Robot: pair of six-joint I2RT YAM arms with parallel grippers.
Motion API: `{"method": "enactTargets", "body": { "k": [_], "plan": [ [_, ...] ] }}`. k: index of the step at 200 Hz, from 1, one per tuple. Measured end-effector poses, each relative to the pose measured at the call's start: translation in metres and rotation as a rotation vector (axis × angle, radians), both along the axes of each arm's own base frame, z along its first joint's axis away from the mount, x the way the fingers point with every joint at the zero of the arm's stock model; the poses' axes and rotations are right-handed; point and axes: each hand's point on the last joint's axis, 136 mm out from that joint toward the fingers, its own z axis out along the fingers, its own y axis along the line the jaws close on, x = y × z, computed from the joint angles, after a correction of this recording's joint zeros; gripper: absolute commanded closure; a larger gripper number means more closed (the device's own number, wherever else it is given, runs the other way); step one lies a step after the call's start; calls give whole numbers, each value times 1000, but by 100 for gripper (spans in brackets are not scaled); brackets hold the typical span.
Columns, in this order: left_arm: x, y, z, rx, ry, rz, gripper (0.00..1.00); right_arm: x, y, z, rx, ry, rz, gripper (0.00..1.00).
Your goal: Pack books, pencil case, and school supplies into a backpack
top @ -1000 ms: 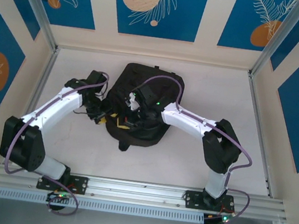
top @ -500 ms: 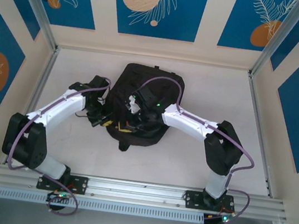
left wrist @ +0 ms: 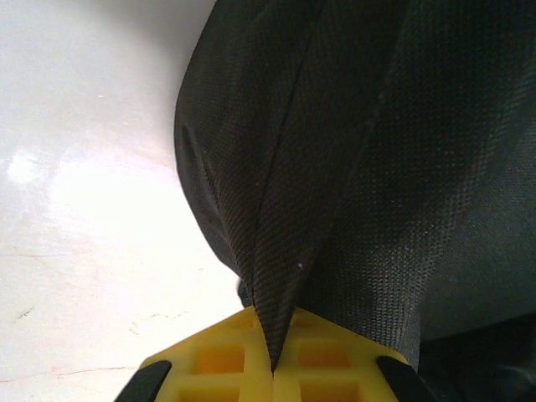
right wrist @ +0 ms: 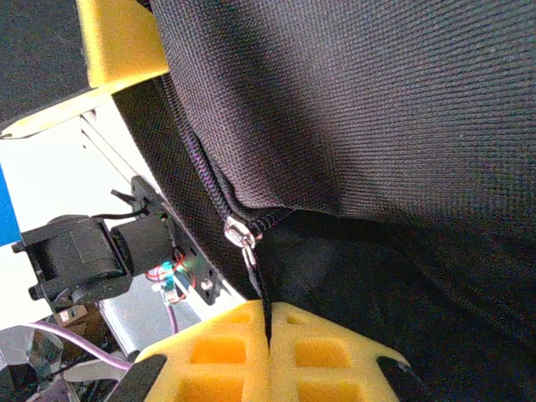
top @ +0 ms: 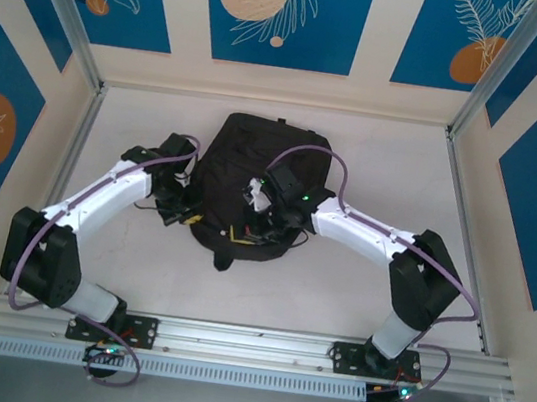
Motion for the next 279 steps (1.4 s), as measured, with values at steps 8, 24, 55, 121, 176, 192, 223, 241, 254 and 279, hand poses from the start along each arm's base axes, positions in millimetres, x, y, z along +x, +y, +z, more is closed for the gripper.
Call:
{"method": "enactTargets", "body": {
  "k": [8, 24, 55, 121, 176, 192, 223, 241, 254, 279],
  "plan": [
    [0, -1, 1, -3, -4, -4, 100, 0, -1, 2, 6, -4, 1, 100],
    [0, -2, 3, -7, -10, -7, 100, 1, -3, 3, 12, -11, 4, 100],
    [1, -5, 6, -21, -13, -14, 100, 5, -10, 5, 22, -24, 8, 100],
    [-2, -14, 7, -24, -27, -67, 100, 0, -9, 18, 57, 81, 23, 100],
    [4, -7, 7, 89, -87, -96, 100, 14, 6, 26, 17, 311, -26, 100],
    [5, -4, 8, 107, -94, -97, 100, 12, 5, 23, -5, 362, -41, 100],
    [5, -3, 14, 109, -108, -97, 100, 4, 1, 18, -42, 413, -51, 100],
    [5, -4, 16, 104, -109, -98, 100, -1, -2, 11, -60, 418, -44, 100],
    [3, -5, 16, 99, -101, -101, 100, -3, -5, 6, -73, 411, -36, 100],
    [0, -6, 16, 91, -91, -111, 100, -6, -12, -3, -104, 380, -21, 100]
  ]
}}
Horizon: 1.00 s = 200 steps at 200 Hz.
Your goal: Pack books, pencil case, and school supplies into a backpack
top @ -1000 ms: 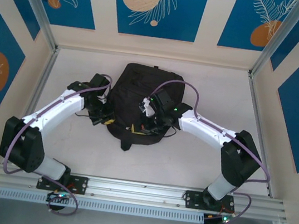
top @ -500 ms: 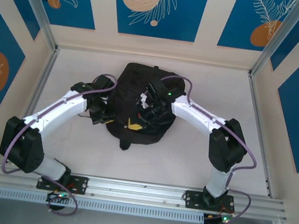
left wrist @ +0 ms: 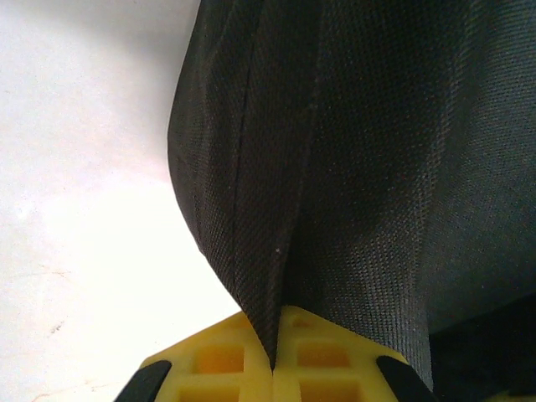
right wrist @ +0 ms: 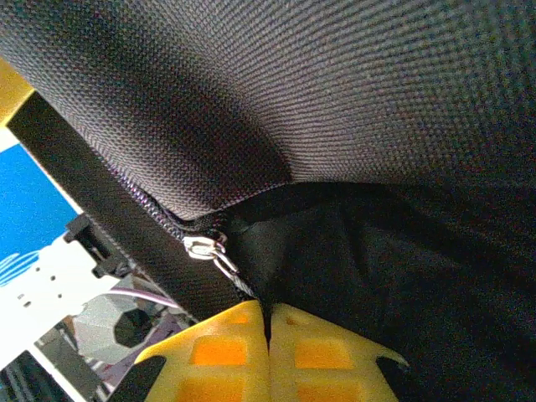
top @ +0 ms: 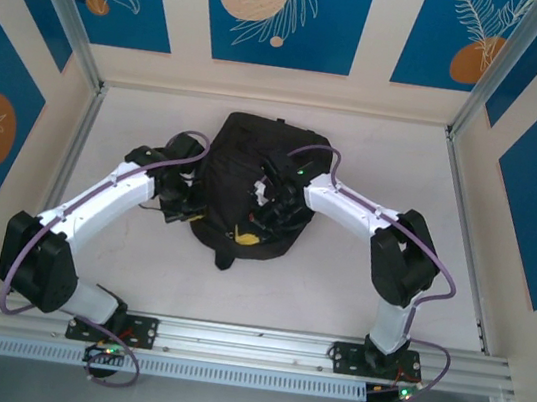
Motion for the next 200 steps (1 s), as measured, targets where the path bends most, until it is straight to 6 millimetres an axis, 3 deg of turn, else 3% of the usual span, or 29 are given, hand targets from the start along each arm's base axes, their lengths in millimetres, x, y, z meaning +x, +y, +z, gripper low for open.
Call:
{"method": "enactTargets", "body": {
  "k": [69, 122, 167, 200],
  "plan": [
    [0, -4, 2, -22, -7, -25, 100, 8, -9, 4, -16, -111, 39, 100],
    [1, -9, 6, -21, -42, -79, 100, 11, -5, 35, 50, -88, -2, 100],
    [5, -18, 15, 9, -103, -135, 100, 20, 11, 86, -1, -218, 29, 100],
    [8, -17, 18, 26, -121, -139, 100, 18, 12, 87, -84, -286, 74, 100]
  ]
}}
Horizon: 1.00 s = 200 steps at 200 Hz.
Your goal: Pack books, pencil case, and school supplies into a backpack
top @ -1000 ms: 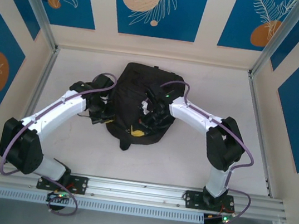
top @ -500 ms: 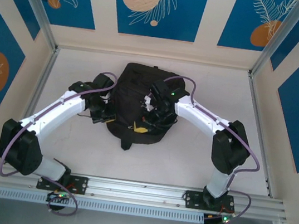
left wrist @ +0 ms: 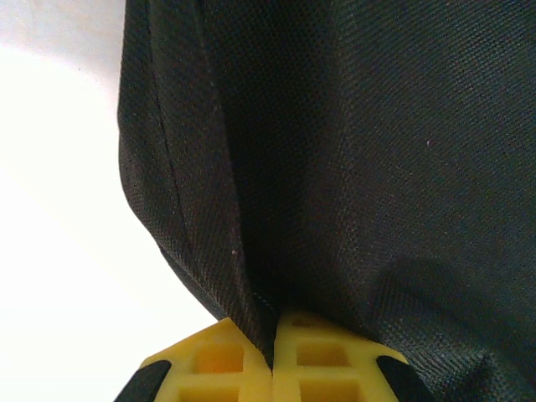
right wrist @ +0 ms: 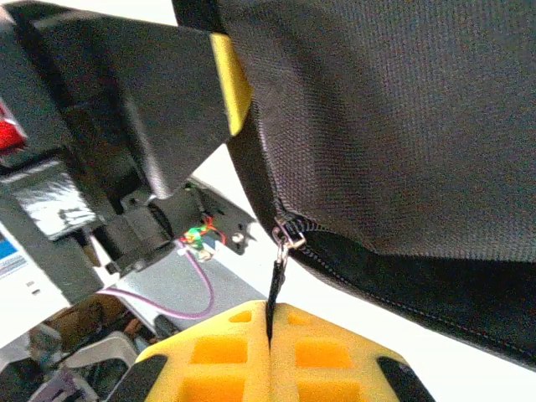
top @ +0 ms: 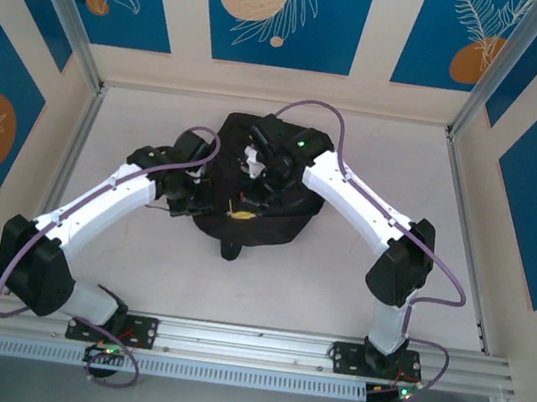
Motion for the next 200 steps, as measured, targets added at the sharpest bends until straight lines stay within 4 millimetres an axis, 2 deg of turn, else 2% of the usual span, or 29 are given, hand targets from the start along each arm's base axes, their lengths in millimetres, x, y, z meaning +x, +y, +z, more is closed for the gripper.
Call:
{"method": "enactTargets", "body": {
  "k": [23, 48, 64, 103, 125, 149, 164, 189, 200],
  "plan": [
    [-3, 7, -2, 35, 10, 7, 100, -8, -5, -21, -45, 11, 22, 100],
    [-9, 14, -5, 77, 27, -2, 100, -24, -11, -69, -56, 89, 32, 100],
    [-12, 15, -7, 96, 37, -14, 100, -31, -7, -87, -6, 125, 37, 100],
    [-13, 31, -12, 193, 41, -15, 100, -34, 13, -92, 129, 172, 36, 100],
    [-4, 42, -10, 238, 37, -2, 100, -30, 28, -96, 154, 190, 38, 100],
    [8, 60, -10, 258, 54, 53, 77, -21, 49, -101, 161, 181, 33, 100],
    [14, 72, -7, 251, 52, 107, 60, -16, 52, -102, 147, 176, 9, 100],
    [10, 73, -2, 198, 53, 142, 45, -11, 54, -102, 133, 177, -35, 100],
    [3, 70, -1, 170, 59, 152, 43, -9, 55, -102, 135, 176, -46, 100]
  ]
}}
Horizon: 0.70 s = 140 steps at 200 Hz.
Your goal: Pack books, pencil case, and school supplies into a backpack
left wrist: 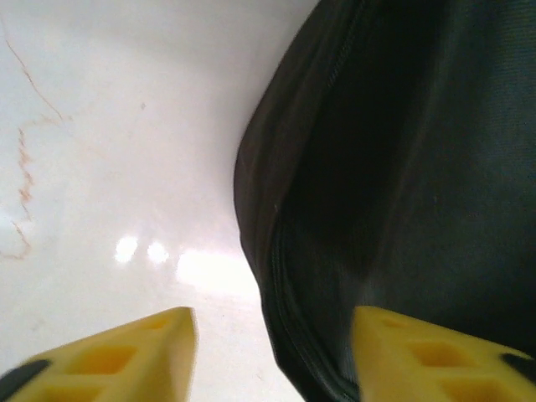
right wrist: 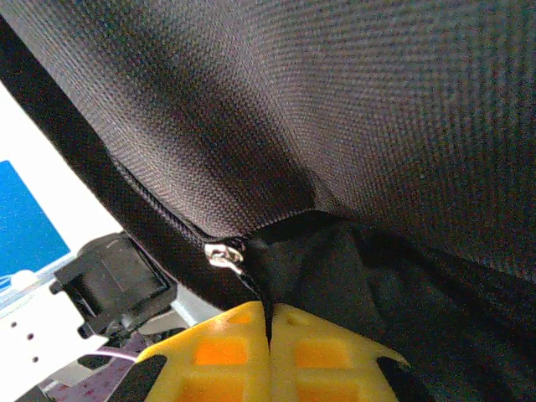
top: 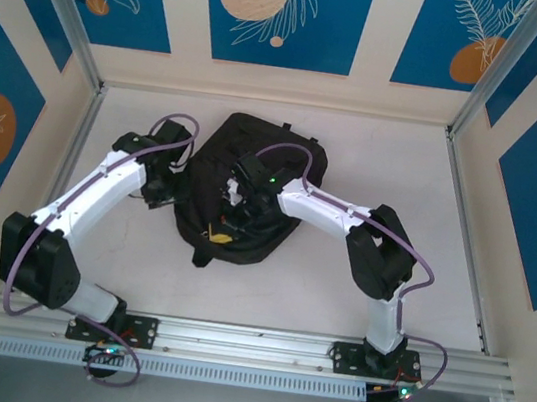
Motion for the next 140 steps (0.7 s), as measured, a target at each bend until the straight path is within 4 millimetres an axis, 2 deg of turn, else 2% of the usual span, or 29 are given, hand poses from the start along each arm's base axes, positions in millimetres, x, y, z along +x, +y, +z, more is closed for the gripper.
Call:
{"method": "enactTargets", "body": {
  "k": [35, 76, 89, 120, 140],
  "plan": [
    [-24, -4, -6, -77, 34, 56, 42, 3, 0, 0, -9, 5, -23, 100],
    [-41, -14, -29, -158, 121, 122, 49, 3, 0, 1, -12, 7, -28, 100],
    [-42, -16, -34, -169, 135, 143, 58, 3, 0, 1, -11, 8, -27, 100],
    [-35, -18, -39, -171, 130, 155, 99, -4, -1, 4, -15, 24, -3, 100],
    [-30, -18, -40, -165, 126, 158, 100, -11, -1, 7, -5, 26, 27, 100]
  ]
}}
